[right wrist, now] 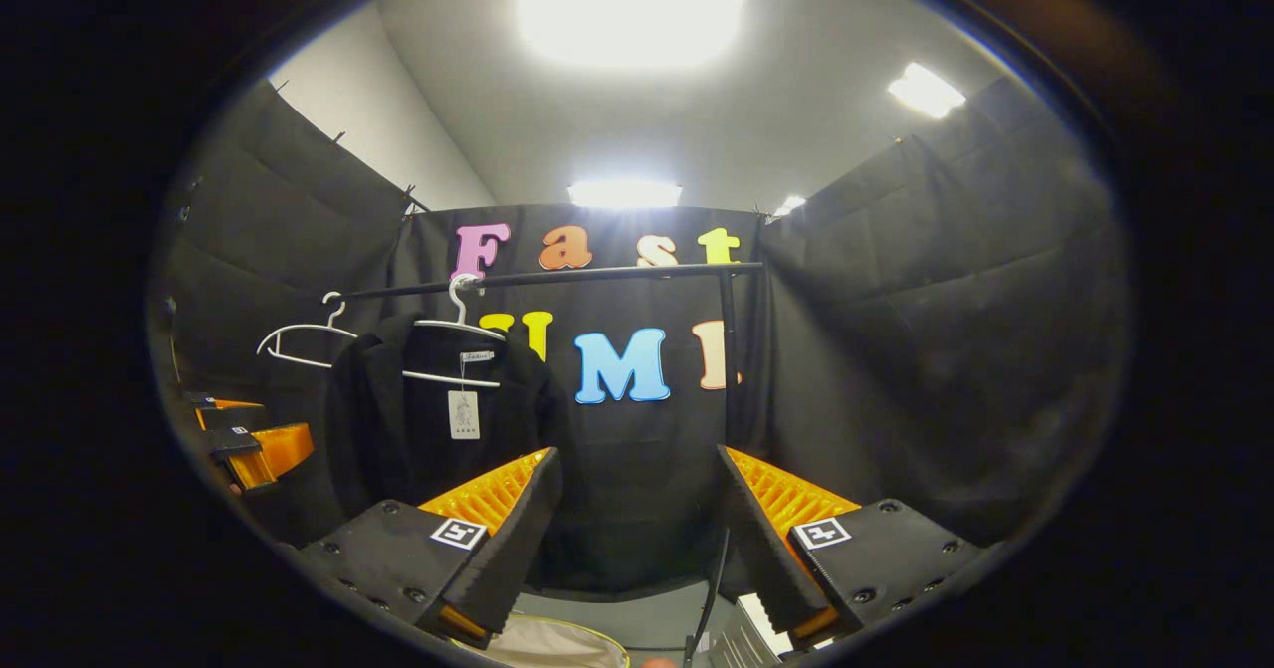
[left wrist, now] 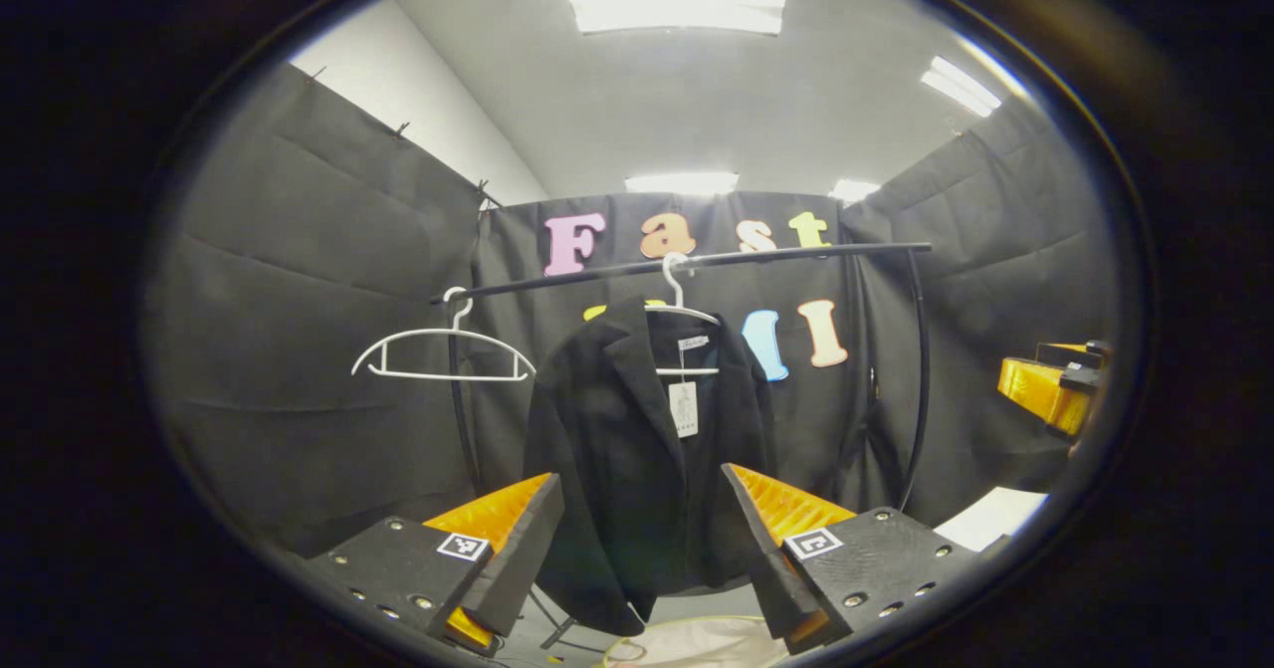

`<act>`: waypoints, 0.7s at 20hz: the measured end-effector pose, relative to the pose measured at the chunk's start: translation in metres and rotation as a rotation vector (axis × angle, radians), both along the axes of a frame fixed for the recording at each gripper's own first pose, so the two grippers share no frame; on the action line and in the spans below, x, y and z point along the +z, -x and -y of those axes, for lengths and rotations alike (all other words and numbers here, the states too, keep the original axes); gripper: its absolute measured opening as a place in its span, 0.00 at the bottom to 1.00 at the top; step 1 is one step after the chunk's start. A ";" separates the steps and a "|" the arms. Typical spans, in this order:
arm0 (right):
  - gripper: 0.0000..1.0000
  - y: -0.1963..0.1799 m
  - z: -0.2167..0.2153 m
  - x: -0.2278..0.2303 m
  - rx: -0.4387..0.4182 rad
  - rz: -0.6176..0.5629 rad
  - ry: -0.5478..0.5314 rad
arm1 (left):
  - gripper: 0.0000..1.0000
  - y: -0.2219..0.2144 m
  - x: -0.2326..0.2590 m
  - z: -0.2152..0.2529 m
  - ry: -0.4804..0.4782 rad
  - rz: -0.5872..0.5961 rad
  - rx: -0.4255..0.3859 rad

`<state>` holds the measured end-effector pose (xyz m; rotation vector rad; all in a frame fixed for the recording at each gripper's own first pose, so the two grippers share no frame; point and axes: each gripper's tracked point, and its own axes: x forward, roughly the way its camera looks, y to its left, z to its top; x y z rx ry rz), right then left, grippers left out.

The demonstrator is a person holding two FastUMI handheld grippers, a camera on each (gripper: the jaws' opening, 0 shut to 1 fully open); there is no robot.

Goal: Grasp the clothes on the hanger with both hands and then place them into the laundry hamper below.

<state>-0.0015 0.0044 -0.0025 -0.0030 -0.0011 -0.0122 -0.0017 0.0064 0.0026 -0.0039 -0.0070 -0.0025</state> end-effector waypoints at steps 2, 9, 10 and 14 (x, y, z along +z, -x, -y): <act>0.96 0.000 0.000 0.000 0.001 -0.001 0.004 | 0.92 -0.002 0.000 -0.001 0.001 0.001 0.003; 0.96 -0.001 -0.004 0.003 0.004 0.006 0.008 | 0.92 -0.006 0.005 -0.005 0.003 0.007 0.003; 0.96 -0.001 -0.005 0.005 0.005 0.007 0.005 | 0.92 -0.008 0.006 -0.007 0.001 0.011 0.001; 0.96 -0.009 -0.015 0.013 0.007 0.017 -0.004 | 0.92 -0.023 0.013 -0.010 0.001 0.019 -0.022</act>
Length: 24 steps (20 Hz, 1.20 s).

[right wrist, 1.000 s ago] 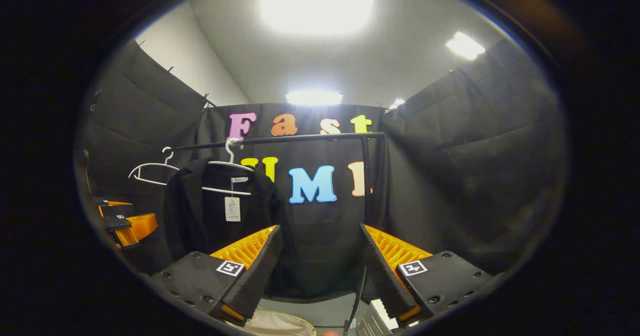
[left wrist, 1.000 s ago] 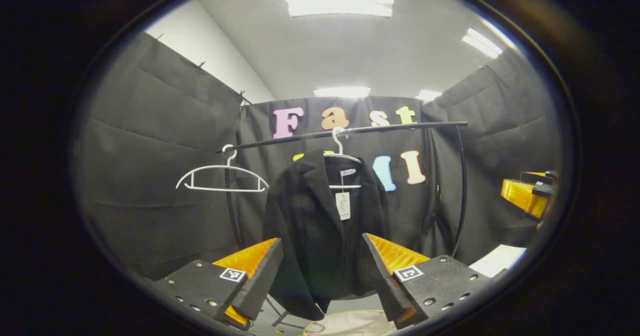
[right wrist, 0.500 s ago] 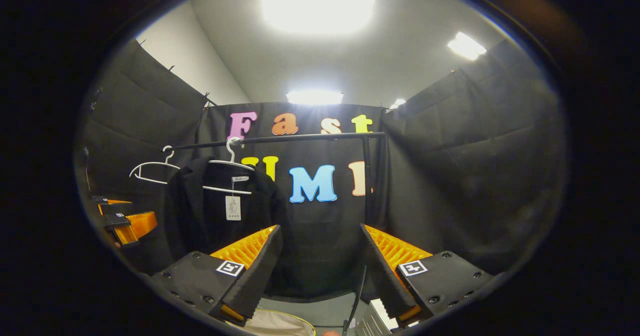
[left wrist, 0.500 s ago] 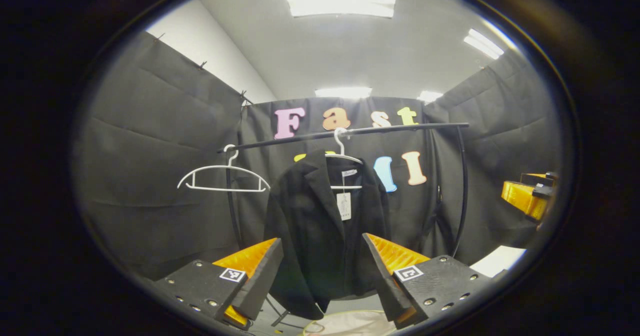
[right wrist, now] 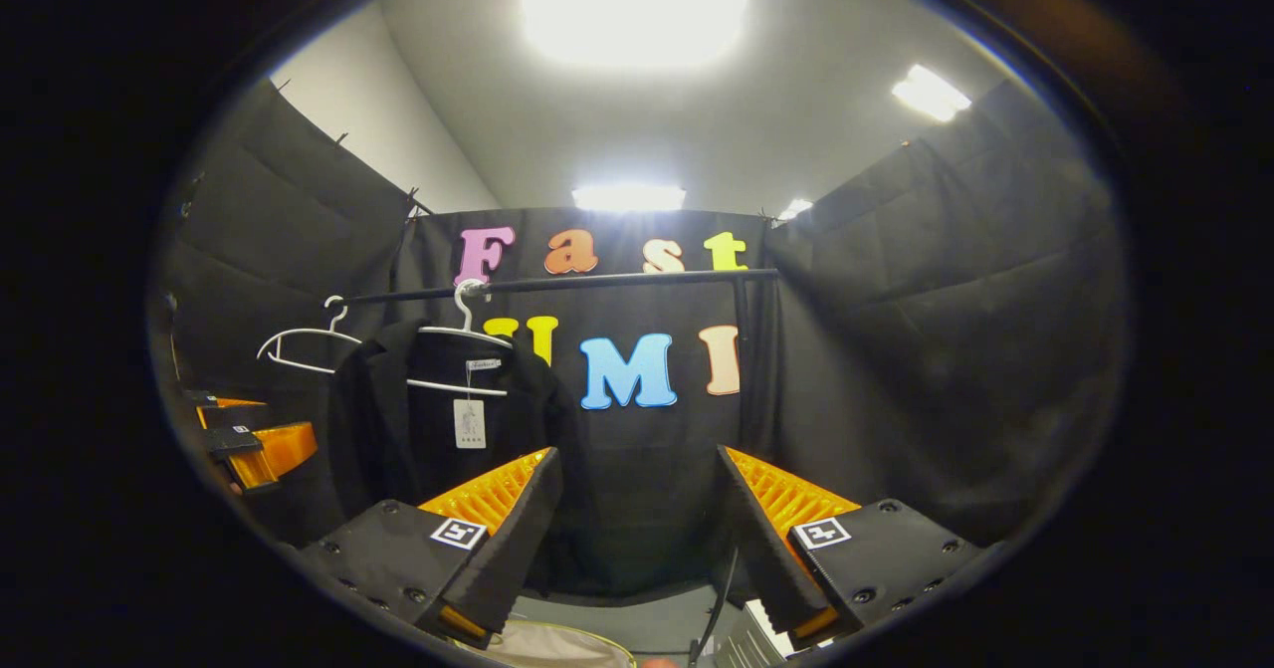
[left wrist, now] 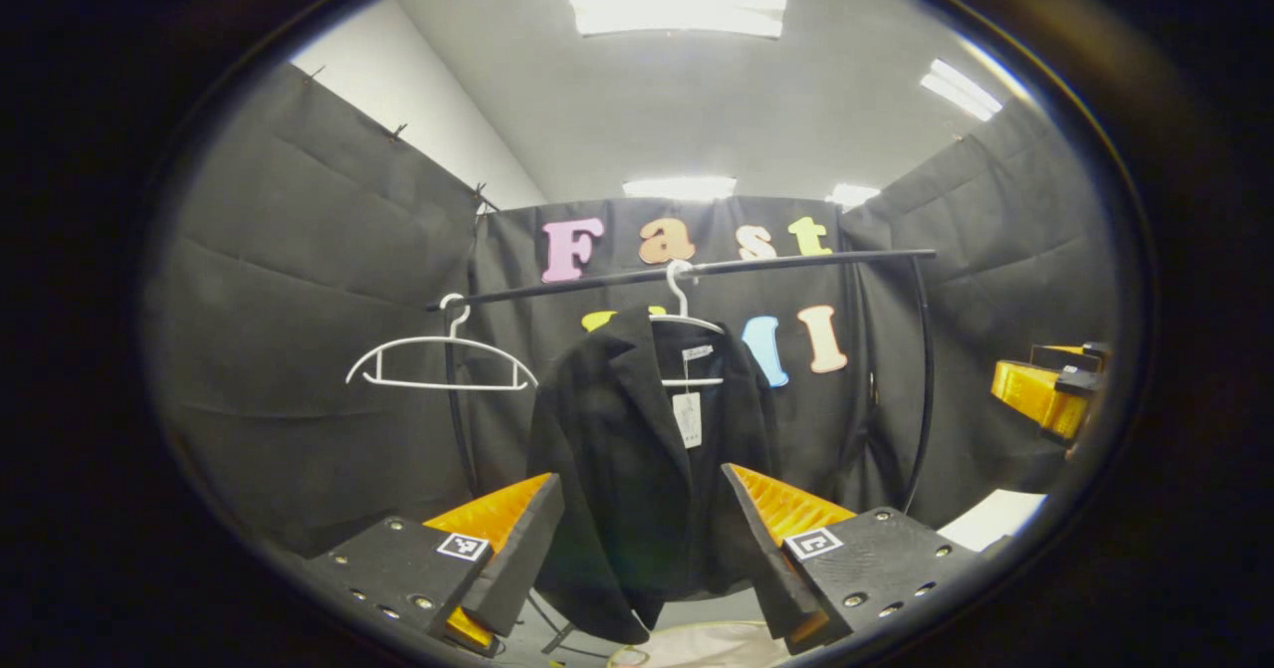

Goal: Grasp the clothes on the hanger with both hands and then place them into the laundry hamper below.

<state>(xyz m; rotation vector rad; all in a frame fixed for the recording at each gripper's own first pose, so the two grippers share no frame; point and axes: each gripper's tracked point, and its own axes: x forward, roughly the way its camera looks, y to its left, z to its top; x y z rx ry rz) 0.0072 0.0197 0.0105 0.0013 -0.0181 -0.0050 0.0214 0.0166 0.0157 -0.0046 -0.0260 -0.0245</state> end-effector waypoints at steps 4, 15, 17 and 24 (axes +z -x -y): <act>0.96 -0.014 -0.021 0.003 0.004 0.008 0.005 | 0.92 -0.019 -0.001 -0.007 0.002 0.003 -0.026; 0.94 -0.073 -0.061 0.002 0.128 -0.006 -0.037 | 0.92 -0.067 0.009 -0.012 0.005 0.016 -0.002; 0.94 -0.090 -0.066 -0.003 0.162 -0.020 -0.060 | 0.92 -0.077 0.008 -0.005 -0.009 0.011 0.017; 0.96 -0.151 -0.076 -0.019 0.249 -0.056 -0.095 | 0.92 -0.129 0.001 0.015 -0.029 -0.006 0.072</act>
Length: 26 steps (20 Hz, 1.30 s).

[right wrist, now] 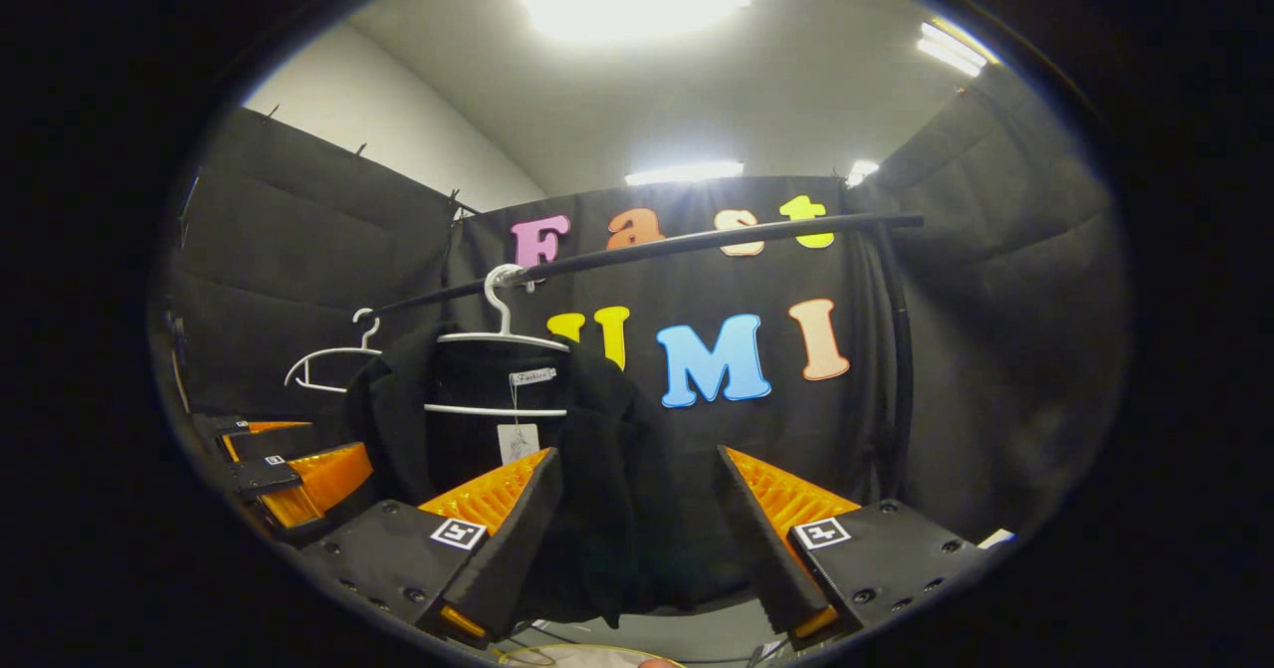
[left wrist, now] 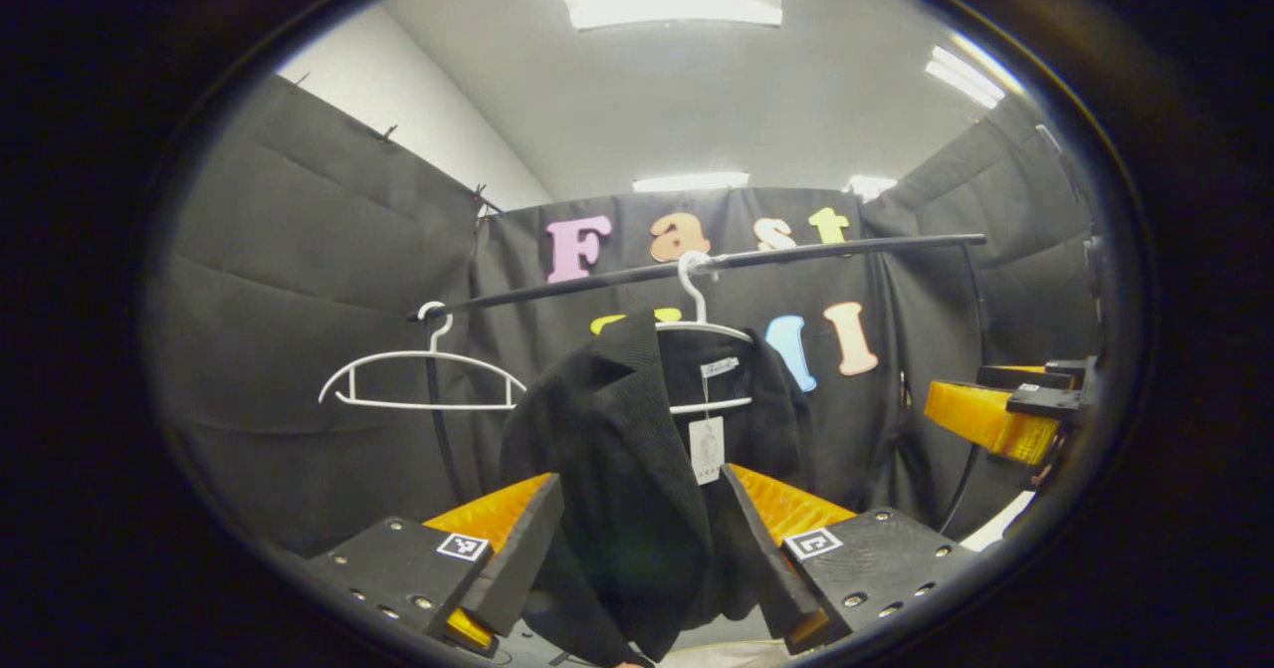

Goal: Grasp the clothes on the hanger with both hands and then place them into the laundry hamper below.

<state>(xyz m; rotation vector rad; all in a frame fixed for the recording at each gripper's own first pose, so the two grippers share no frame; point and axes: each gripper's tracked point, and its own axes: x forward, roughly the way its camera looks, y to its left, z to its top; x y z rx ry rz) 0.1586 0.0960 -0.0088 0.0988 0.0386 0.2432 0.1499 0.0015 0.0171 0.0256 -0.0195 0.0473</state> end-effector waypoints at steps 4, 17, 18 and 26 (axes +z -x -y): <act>0.96 -0.031 -0.013 -0.010 0.050 -0.014 -0.019 | 0.92 -0.032 -0.008 0.006 -0.015 -0.021 0.029; 0.96 -0.117 -0.065 -0.036 0.208 -0.042 -0.068 | 0.92 -0.104 -0.031 -0.006 -0.033 -0.056 0.168; 0.96 -0.125 -0.068 -0.040 0.213 -0.051 -0.071 | 0.92 -0.109 -0.034 -0.007 -0.035 -0.062 0.178; 0.98 -0.167 -0.101 -0.073 0.254 -0.138 -0.076 | 0.92 -0.132 -0.045 -0.013 -0.059 -0.089 0.242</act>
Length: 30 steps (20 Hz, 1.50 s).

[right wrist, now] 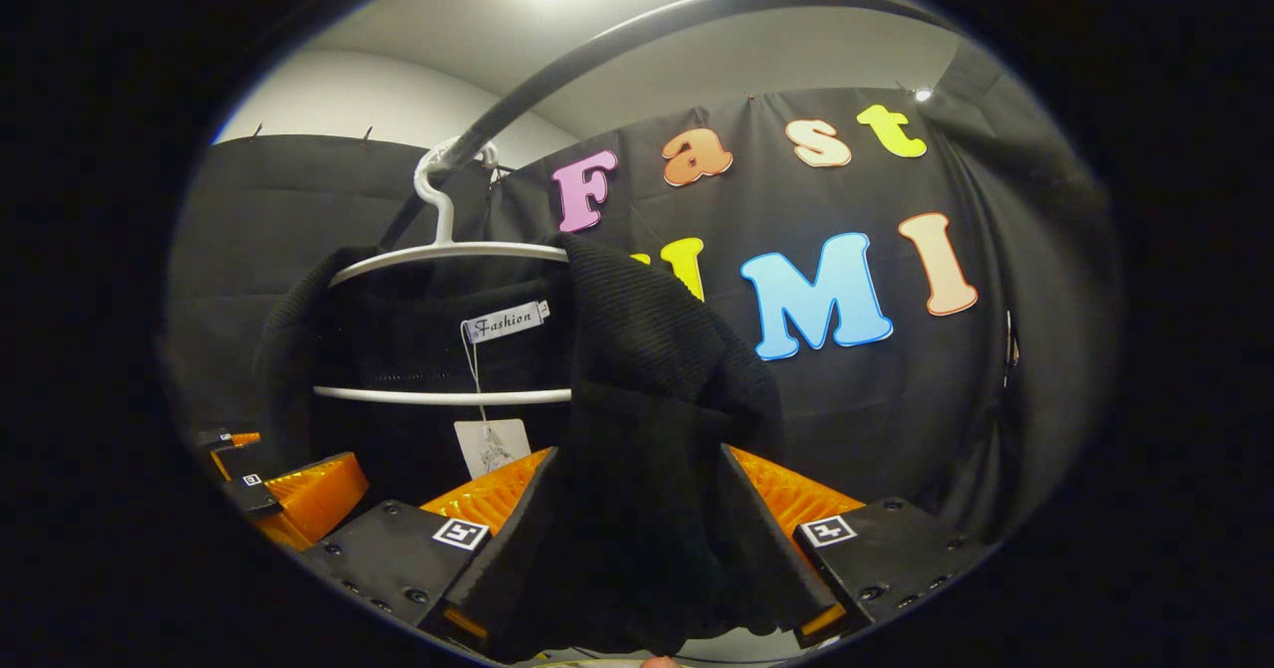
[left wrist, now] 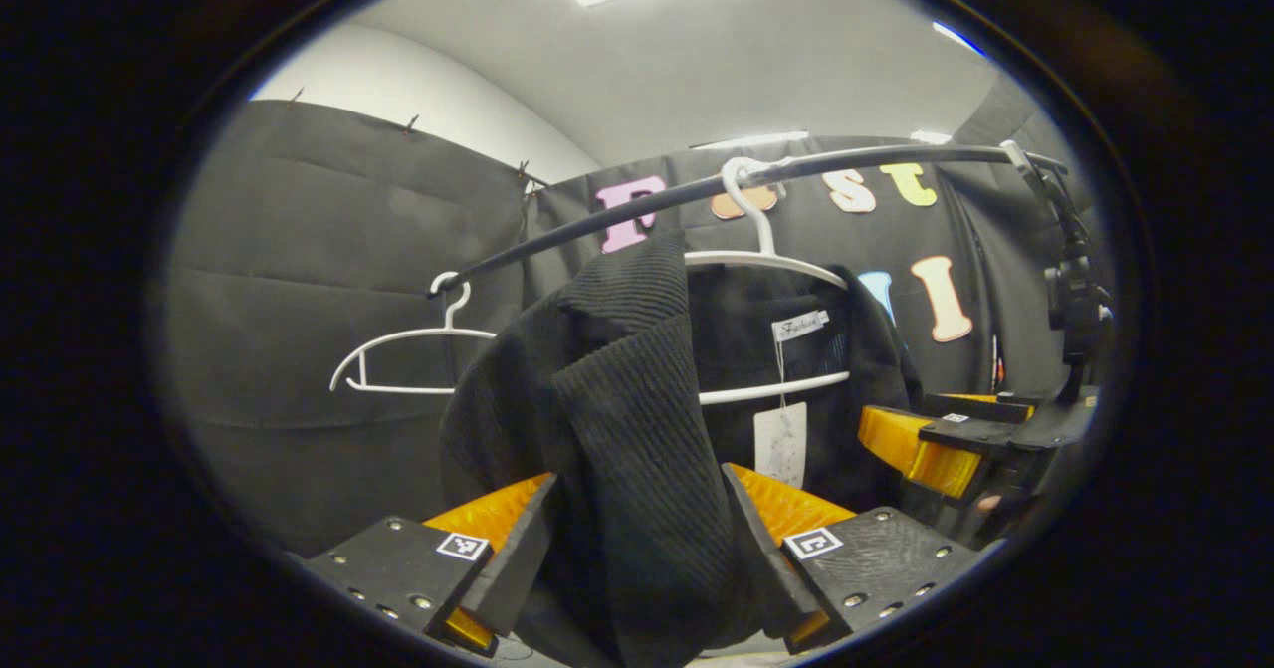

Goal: Grasp the clothes on the hanger with both hands and then place them into the laundry hamper below.

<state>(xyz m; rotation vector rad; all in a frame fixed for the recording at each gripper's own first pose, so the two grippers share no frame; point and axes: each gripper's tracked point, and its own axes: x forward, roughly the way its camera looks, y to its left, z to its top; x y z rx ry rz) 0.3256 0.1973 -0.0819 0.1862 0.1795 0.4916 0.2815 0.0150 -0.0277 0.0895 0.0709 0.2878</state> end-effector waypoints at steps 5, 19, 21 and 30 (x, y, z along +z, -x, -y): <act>0.92 -0.018 -0.009 -0.012 -0.010 -0.021 0.010 | 0.92 -0.012 -0.005 0.000 -0.019 0.001 0.029; 0.12 -0.031 -0.009 -0.015 -0.013 0.030 0.107 | 0.32 -0.014 -0.026 -0.020 -0.094 -0.086 0.119; 0.02 -0.035 0.001 -0.003 -0.051 0.070 0.080 | 0.11 -0.013 -0.026 -0.022 -0.117 -0.093 0.118; 0.02 -0.041 0.044 0.045 -0.193 0.195 0.102 | 0.05 0.024 0.052 -0.011 -0.208 0.055 0.089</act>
